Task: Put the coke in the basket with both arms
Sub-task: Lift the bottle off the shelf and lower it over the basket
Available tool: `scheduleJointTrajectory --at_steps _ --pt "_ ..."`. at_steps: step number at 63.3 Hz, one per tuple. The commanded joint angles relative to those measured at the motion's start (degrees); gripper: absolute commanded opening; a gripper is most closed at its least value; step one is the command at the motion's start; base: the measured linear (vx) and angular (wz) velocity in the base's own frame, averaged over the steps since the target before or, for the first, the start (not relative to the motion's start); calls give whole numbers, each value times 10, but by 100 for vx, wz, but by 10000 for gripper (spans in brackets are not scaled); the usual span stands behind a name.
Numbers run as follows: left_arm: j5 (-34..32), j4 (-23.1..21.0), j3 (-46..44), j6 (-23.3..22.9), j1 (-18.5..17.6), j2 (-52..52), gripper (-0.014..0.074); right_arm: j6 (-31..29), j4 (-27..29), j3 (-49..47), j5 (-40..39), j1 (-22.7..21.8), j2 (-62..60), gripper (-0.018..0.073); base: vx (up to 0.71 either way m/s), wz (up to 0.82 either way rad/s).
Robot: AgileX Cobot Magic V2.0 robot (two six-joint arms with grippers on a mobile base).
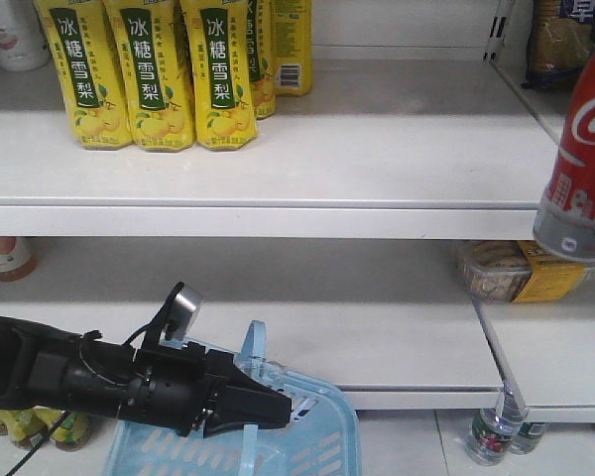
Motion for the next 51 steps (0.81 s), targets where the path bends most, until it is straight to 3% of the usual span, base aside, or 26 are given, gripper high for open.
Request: scheduleJointTrajectory --at_steps 1,29,51 --pt "36 -56 -11 9 -2 -30 -6 -26 38 25 -51 0 -32 -6 0 0" --pt "36 -56 -11 9 -2 -30 -6 -213 329 245 -18 0 -65 -5 0 0" --pt "36 -56 -11 9 -2 -30 -6 -357 510 295 9 0 42 -5 0 0"
